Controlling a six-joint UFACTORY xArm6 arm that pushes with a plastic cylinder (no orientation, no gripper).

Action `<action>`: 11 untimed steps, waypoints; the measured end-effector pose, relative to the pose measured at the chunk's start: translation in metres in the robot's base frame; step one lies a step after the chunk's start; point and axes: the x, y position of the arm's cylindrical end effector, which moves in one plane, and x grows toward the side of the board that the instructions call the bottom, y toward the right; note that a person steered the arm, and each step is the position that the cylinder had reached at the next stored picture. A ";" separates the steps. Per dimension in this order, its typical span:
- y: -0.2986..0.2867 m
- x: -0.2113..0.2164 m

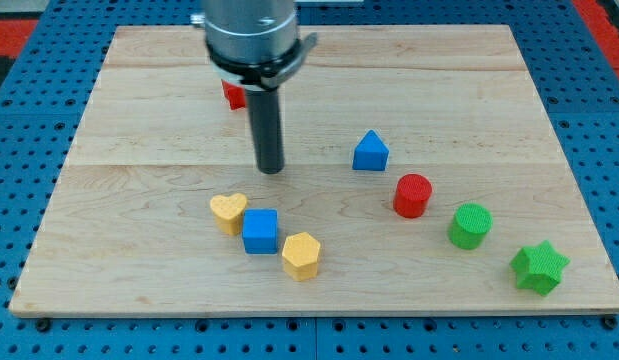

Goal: Move the triangle above the blue cube

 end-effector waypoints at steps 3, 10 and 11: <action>0.084 -0.106; 0.043 0.011; 0.140 -0.029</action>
